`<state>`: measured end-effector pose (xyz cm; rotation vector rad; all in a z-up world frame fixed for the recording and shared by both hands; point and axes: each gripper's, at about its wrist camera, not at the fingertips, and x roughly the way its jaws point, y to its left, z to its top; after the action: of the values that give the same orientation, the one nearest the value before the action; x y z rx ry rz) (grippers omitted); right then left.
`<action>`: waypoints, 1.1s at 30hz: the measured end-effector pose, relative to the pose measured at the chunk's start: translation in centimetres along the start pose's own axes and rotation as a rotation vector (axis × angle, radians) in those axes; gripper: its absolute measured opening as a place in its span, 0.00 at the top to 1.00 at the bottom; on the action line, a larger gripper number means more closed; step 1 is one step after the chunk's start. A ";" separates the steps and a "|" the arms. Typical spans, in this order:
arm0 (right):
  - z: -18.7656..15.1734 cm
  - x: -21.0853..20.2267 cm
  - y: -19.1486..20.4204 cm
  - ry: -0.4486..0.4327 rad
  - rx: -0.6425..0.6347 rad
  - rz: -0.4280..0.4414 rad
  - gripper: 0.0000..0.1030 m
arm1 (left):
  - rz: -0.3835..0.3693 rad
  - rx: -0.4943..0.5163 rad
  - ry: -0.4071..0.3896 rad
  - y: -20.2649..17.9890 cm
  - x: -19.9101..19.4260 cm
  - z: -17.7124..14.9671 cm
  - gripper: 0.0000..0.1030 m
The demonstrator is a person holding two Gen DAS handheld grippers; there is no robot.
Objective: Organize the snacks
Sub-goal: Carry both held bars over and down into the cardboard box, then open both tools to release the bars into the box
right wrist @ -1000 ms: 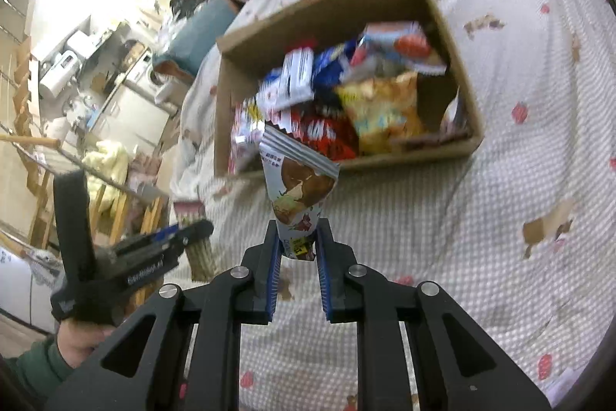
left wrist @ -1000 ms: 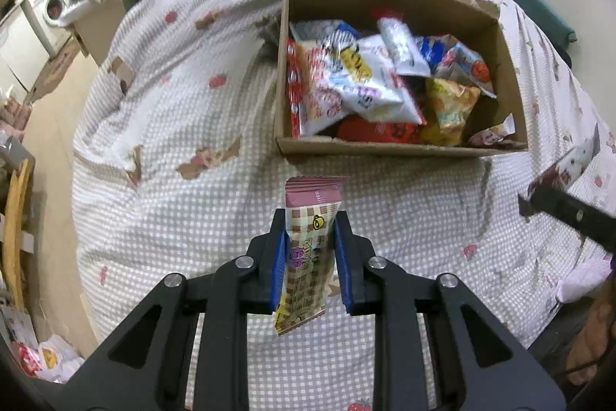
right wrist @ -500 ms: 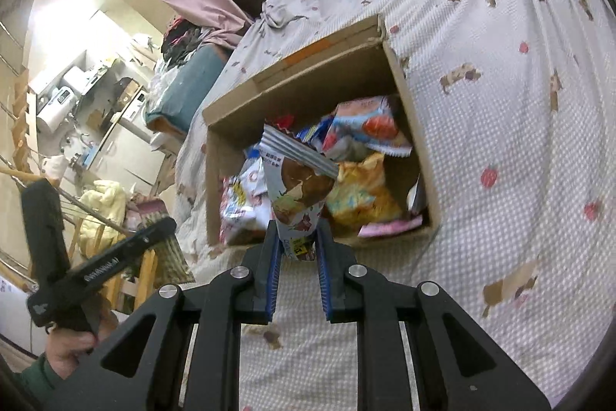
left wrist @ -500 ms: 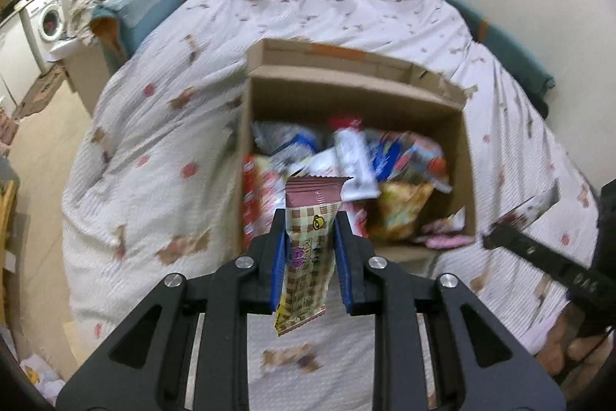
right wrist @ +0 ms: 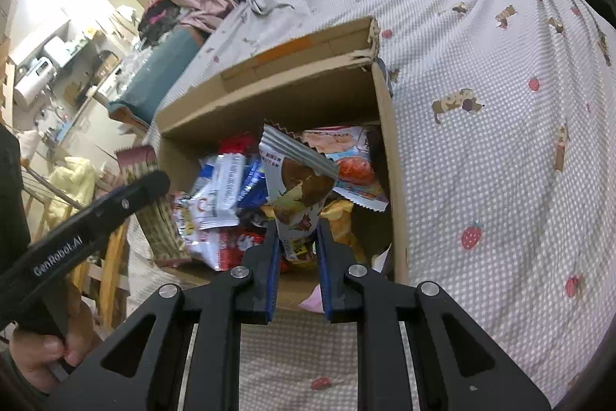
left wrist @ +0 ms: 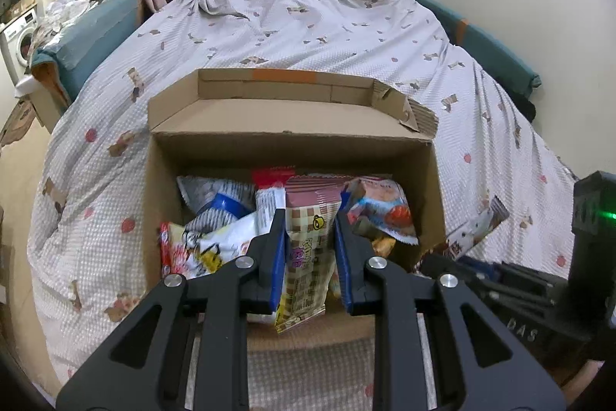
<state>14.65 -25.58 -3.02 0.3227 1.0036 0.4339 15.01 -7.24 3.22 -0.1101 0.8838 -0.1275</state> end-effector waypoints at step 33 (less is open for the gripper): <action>0.1 1.5 -1.9 0.064 0.121 0.004 0.78 | 0.073 -0.001 0.033 0.1 2.8 -0.4 0.33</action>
<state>15.80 -26.48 -4.87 0.4218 1.0943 0.3899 16.47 -7.60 0.87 -0.0771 0.9194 -0.0610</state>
